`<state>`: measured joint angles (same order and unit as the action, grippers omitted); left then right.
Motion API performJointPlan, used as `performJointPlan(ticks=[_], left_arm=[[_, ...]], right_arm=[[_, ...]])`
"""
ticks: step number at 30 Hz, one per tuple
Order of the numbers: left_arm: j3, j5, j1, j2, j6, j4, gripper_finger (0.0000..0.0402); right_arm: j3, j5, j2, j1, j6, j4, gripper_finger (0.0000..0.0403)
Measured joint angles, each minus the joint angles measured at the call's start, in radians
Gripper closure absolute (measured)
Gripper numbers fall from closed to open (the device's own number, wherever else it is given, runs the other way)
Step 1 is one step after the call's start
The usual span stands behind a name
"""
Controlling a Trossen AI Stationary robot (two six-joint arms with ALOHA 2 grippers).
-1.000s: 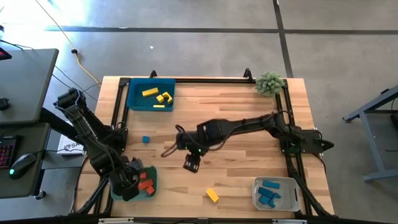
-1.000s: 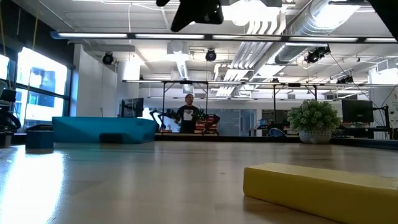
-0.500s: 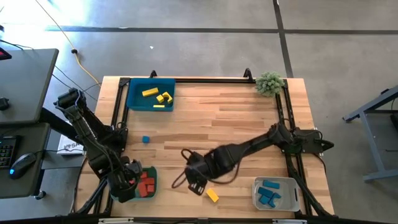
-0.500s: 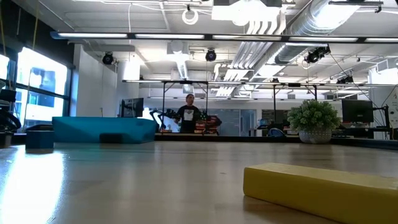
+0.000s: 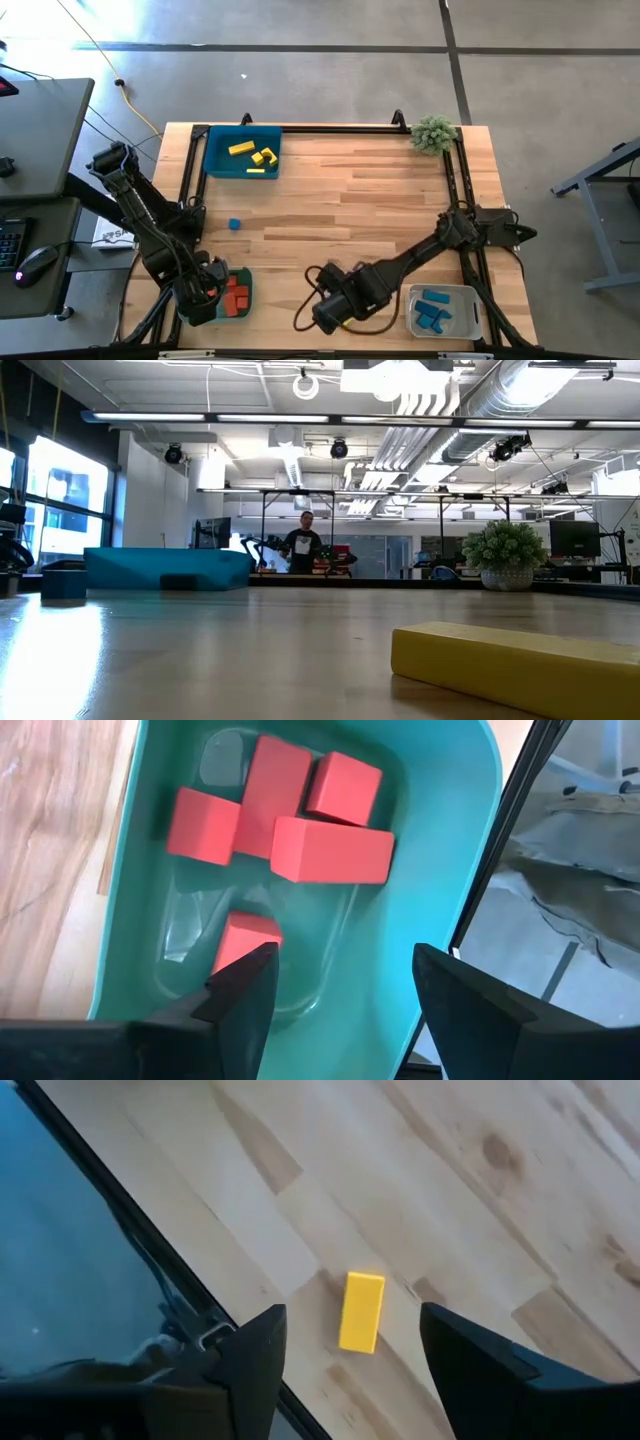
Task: Sort & place blocks by color
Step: Put the yellow block into the dark blue bin
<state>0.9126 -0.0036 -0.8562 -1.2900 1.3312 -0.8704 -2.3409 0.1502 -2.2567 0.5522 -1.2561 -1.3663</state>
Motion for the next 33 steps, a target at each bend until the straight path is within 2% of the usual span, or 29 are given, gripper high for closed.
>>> performJointPlan(ticks=[4, 19, 33], left_arm=[[0.0, 0.0, 0.0, 0.0, 0.001, 0.003, 0.0181], [0.0, 0.0, 0.0, 0.0, 0.004, 0.007, 0.0179], [0.0, 0.0, 0.0, 0.0, 0.004, 0.007, 0.0179]], right_arm=[[0.0, -0.013, -0.044, 0.016, -0.005, 0.001, 0.0185], [0.0, -0.183, -0.211, 0.026, -0.001, -0.004, 0.0185], [0.0, -0.229, -0.288, 0.017, 0.004, -0.003, 0.0185]])
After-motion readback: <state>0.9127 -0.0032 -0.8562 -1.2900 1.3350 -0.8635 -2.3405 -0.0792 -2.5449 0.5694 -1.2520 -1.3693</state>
